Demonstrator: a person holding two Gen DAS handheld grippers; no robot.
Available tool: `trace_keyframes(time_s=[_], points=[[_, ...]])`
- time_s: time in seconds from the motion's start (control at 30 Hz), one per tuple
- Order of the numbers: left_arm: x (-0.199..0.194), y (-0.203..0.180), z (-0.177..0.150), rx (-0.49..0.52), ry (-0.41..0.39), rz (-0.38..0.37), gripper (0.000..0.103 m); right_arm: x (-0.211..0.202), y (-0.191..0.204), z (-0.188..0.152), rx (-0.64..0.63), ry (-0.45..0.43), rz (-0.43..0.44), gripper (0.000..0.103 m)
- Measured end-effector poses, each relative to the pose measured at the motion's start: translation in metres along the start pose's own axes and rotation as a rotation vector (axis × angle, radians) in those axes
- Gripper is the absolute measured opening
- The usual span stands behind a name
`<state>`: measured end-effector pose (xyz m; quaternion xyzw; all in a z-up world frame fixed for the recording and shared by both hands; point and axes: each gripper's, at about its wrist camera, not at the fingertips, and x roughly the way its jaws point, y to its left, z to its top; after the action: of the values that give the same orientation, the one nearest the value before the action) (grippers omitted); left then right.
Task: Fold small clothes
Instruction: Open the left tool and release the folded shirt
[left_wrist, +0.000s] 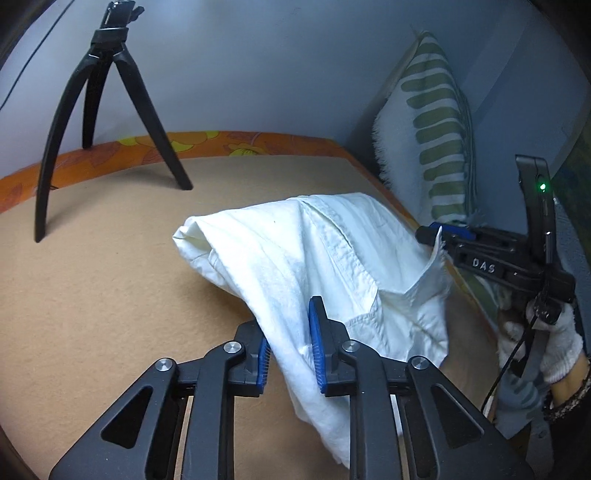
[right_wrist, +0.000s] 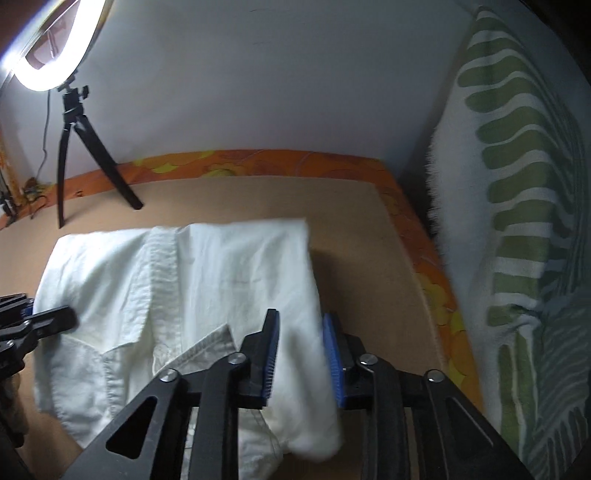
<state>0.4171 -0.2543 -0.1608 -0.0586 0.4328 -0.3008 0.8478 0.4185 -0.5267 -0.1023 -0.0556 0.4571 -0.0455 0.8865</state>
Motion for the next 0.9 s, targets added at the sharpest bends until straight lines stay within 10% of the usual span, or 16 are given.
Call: trace_keyframes(time_s=[0.23, 0.6, 0.9], points=[[-0.007, -0.010, 0.001, 0.048, -0.013, 0.076, 0.024, -0.014, 0.000, 0.001, 0.012, -0.044, -0.045, 0.039], [-0.050, -0.038, 0.000, 0.149, -0.112, 0.146, 0.070, -0.051, 0.013, -0.007, 0.035, -0.125, -0.061, 0.075], [-0.097, -0.055, -0.017, 0.189, -0.163, 0.155, 0.072, -0.099, 0.032, -0.026, 0.064, -0.189, -0.048, 0.090]])
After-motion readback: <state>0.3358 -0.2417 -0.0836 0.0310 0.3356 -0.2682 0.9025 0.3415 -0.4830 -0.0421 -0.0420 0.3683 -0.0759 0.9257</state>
